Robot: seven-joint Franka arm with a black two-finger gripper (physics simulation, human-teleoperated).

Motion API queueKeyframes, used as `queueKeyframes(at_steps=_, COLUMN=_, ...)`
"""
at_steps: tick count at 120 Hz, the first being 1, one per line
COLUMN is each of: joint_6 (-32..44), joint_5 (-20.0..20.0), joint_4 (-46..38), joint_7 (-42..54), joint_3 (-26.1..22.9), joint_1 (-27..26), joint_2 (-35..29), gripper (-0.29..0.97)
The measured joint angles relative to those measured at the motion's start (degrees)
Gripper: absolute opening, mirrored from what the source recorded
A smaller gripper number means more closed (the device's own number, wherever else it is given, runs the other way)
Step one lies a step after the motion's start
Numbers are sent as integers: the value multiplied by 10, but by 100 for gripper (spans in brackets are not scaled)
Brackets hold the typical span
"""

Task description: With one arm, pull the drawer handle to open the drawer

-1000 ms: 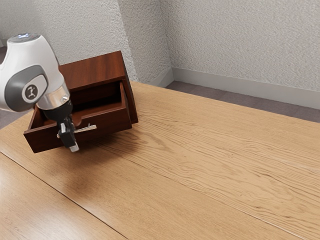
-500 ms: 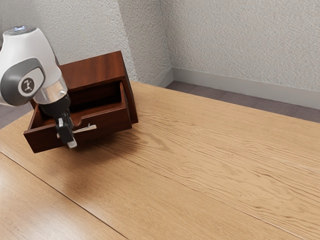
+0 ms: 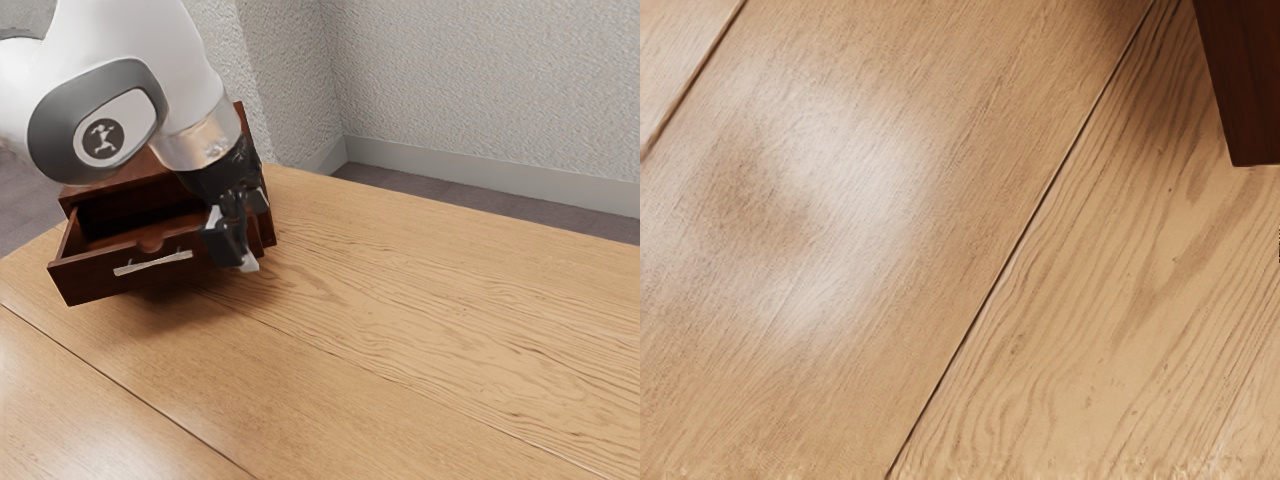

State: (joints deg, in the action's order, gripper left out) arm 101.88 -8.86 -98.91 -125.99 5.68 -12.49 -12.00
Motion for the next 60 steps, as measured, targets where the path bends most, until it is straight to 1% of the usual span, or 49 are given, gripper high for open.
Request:
queueKeyframes(at_steps=12, joint_6=-35, joint_5=2, joint_4=41, joint_7=81, joint_3=7, joint_1=-14, joint_2=13, gripper=65)
queueKeyframes(at_steps=24, joint_6=-58, joint_5=0, joint_4=62, joint_7=207, joint_3=20, joint_1=-8, joint_2=21, gripper=65)
queueKeyframes(at_steps=35, joint_6=-70, joint_5=-12, joint_4=71, joint_7=321, joint_3=22, joint_1=2, joint_2=33, gripper=65)
queueKeyframes(at_steps=49, joint_6=-80, joint_5=23, joint_4=76, joint_7=491, joint_3=23, joint_1=75, joint_2=61, gripper=65)
queueKeyframes(at_steps=60, joint_6=-84, joint_5=49, joint_4=80, joint_7=616, joint_3=24, joint_1=87, joint_2=64, gripper=65)
